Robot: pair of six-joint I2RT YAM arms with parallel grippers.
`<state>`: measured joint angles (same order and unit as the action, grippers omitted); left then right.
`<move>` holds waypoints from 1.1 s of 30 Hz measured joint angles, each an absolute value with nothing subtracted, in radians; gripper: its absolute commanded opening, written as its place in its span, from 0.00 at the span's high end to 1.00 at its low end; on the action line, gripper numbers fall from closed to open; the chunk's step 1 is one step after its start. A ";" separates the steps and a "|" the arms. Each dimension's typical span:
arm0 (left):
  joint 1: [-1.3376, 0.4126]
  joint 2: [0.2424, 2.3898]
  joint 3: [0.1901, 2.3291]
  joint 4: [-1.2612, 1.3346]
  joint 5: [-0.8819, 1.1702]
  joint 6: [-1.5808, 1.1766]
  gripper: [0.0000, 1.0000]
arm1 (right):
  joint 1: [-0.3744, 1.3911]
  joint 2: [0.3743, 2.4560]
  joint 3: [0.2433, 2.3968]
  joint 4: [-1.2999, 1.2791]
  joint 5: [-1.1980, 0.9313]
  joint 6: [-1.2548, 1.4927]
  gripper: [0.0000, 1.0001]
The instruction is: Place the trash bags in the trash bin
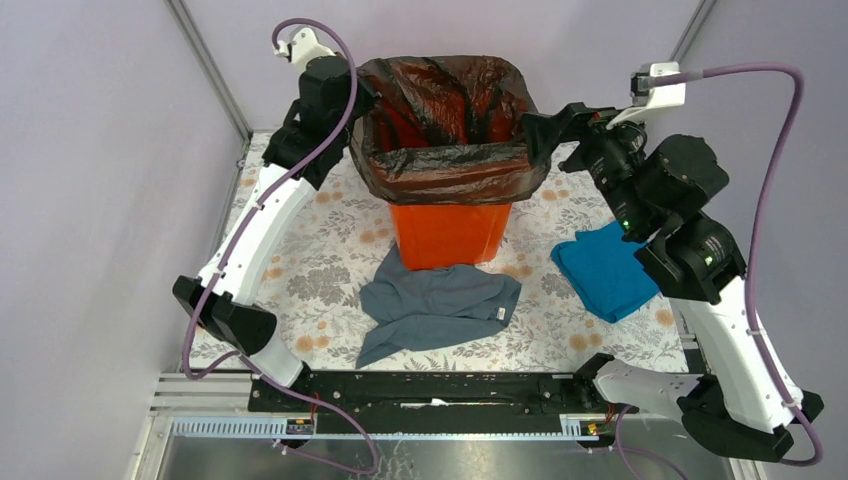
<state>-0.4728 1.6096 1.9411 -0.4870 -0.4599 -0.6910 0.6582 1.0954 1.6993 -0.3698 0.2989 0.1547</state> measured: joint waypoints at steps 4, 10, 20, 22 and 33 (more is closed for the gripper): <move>-0.473 1.634 1.917 -0.428 -0.382 -0.721 0.72 | 0.658 1.113 1.683 -0.393 0.349 0.134 0.00; -0.472 1.625 1.853 -0.379 -0.252 -0.727 0.18 | 0.651 1.198 1.663 -0.439 0.412 0.098 0.00; -0.448 1.307 1.656 -0.365 -0.199 -0.635 0.01 | 0.553 1.235 1.642 -0.450 0.296 0.149 0.00; -0.432 1.262 1.640 -0.363 -0.186 -0.616 0.03 | 0.530 1.235 1.634 -0.448 0.266 0.164 0.00; -0.122 1.287 1.406 -0.274 0.137 -0.725 0.24 | 0.357 1.262 1.583 -0.426 -0.033 0.305 0.02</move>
